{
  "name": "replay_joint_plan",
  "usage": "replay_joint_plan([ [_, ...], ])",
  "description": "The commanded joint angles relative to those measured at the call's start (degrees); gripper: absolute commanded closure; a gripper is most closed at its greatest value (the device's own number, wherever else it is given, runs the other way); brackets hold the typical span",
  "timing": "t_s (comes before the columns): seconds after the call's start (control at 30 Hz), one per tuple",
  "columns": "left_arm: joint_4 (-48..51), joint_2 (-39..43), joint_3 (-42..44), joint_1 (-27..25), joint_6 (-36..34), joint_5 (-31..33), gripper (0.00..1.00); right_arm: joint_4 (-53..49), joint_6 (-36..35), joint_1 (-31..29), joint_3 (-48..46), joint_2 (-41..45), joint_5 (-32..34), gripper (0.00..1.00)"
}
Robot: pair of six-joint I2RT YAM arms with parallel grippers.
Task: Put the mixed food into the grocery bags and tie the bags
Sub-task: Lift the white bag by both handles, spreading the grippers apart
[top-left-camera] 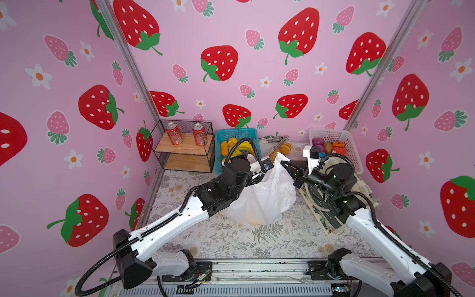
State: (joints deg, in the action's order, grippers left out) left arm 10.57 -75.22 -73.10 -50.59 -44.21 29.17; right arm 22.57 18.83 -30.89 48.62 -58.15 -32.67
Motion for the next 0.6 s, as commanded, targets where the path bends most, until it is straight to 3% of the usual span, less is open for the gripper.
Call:
replay_joint_plan([
  [0.0, -6.3, -1.4, -3.4, 0.8, -5.3, 3.5, 0.36, 1.8, 1.9, 0.3, 0.5, 0.0, -0.7, 1.0],
  [0.13, -7.1, -1.4, -4.0, 1.0, -2.4, 1.6, 0.68, 0.8, 1.8, 0.4, 0.5, 0.5, 0.2, 1.0],
  [0.23, -5.6, 1.6, -4.8, 1.1, 5.6, -2.2, 0.86, -0.4, 1.4, 1.0, 1.4, 1.1, 1.9, 1.0],
  [0.37, -3.8, 9.3, -4.8, 3.2, 24.2, -14.0, 0.93, -4.3, -0.4, 2.1, 4.9, 2.0, 7.6, 1.0],
  [0.57, -6.7, 19.0, 0.4, 16.0, 56.6, -37.6, 1.0, -12.5, -3.6, 4.5, 10.9, 3.1, 20.8, 1.0],
])
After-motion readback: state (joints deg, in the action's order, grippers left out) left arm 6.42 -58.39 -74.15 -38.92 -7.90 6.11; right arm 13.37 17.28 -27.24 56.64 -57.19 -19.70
